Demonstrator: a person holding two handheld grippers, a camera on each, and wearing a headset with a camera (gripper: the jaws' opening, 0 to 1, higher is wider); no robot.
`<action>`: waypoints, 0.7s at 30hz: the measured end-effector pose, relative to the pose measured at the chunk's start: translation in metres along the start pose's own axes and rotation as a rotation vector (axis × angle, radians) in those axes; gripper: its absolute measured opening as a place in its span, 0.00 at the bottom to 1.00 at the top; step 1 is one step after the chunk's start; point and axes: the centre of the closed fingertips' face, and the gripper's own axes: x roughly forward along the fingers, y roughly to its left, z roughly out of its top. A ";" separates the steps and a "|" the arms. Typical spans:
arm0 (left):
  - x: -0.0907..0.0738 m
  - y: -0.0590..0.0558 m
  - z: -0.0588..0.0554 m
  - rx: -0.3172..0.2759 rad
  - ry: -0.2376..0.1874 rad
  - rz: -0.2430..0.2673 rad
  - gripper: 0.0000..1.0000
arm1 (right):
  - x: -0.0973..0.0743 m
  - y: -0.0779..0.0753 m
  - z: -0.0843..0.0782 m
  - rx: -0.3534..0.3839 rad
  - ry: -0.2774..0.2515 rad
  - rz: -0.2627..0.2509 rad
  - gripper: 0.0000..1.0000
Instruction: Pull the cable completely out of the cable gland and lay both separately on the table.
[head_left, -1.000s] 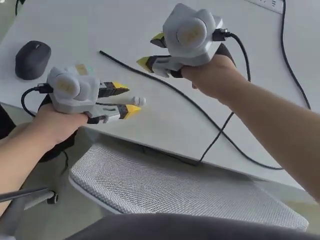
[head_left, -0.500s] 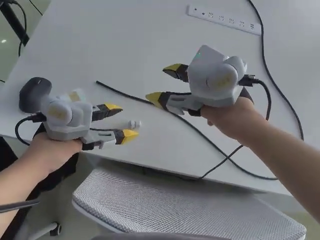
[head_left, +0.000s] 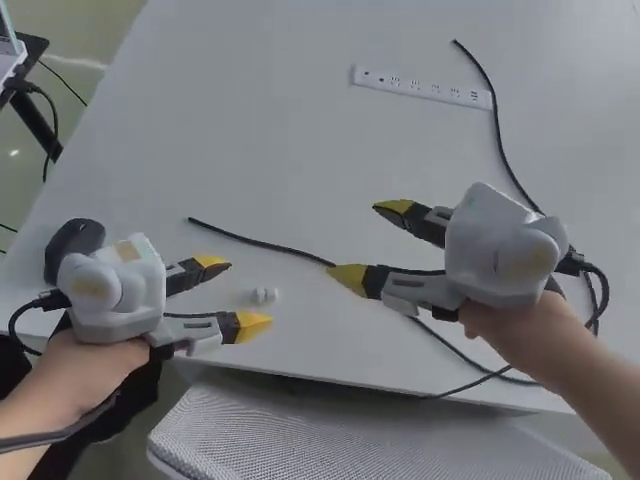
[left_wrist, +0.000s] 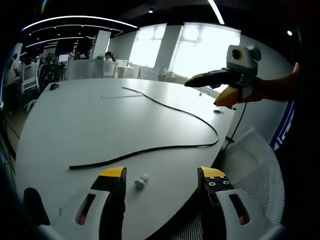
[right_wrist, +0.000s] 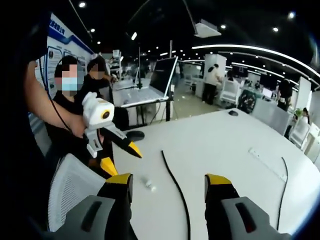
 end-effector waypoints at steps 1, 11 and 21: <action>-0.002 -0.001 0.002 -0.001 -0.007 0.002 0.59 | -0.006 -0.001 -0.004 0.023 -0.006 -0.008 0.59; -0.012 -0.006 0.004 -0.001 -0.011 0.008 0.67 | -0.051 -0.002 -0.036 0.161 -0.041 -0.029 0.71; -0.019 -0.008 -0.001 0.012 0.019 -0.002 0.75 | -0.071 0.001 -0.071 0.189 -0.003 -0.039 0.81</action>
